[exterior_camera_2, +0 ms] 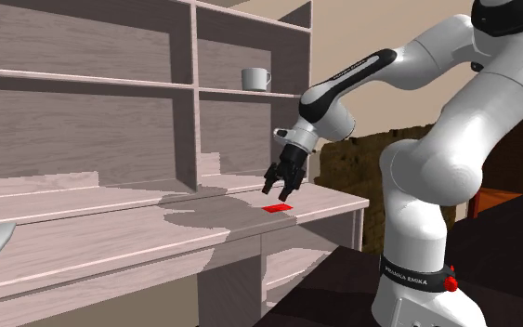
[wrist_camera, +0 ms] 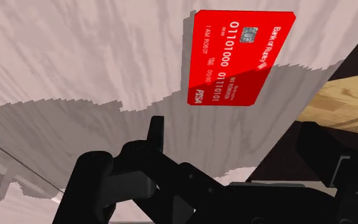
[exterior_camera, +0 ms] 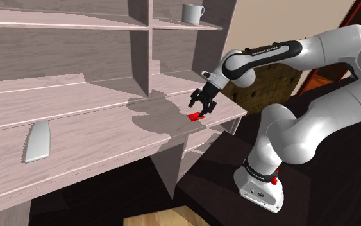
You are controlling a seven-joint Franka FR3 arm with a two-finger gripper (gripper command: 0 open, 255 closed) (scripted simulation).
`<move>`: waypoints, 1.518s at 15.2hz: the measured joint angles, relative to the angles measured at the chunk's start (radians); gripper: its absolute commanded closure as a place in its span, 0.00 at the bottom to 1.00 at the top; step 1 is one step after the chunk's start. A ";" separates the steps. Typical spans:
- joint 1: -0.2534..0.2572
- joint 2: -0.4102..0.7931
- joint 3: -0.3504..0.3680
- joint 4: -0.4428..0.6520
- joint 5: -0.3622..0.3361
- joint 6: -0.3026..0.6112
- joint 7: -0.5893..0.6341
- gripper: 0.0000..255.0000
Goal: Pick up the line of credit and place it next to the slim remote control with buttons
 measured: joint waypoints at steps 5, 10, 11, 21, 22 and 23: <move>0.099 0.065 -0.068 -0.017 0.037 0.102 -0.043 0.00; 0.117 0.076 -0.079 -0.027 0.046 0.129 -0.049 0.00; 0.117 0.076 -0.079 -0.028 0.046 0.130 -0.049 0.00; 0.128 0.078 -0.084 -0.021 0.053 0.138 -0.050 1.00; 0.128 0.078 -0.084 -0.021 0.053 0.139 -0.050 1.00; 0.122 0.074 -0.079 -0.023 0.050 0.133 -0.048 1.00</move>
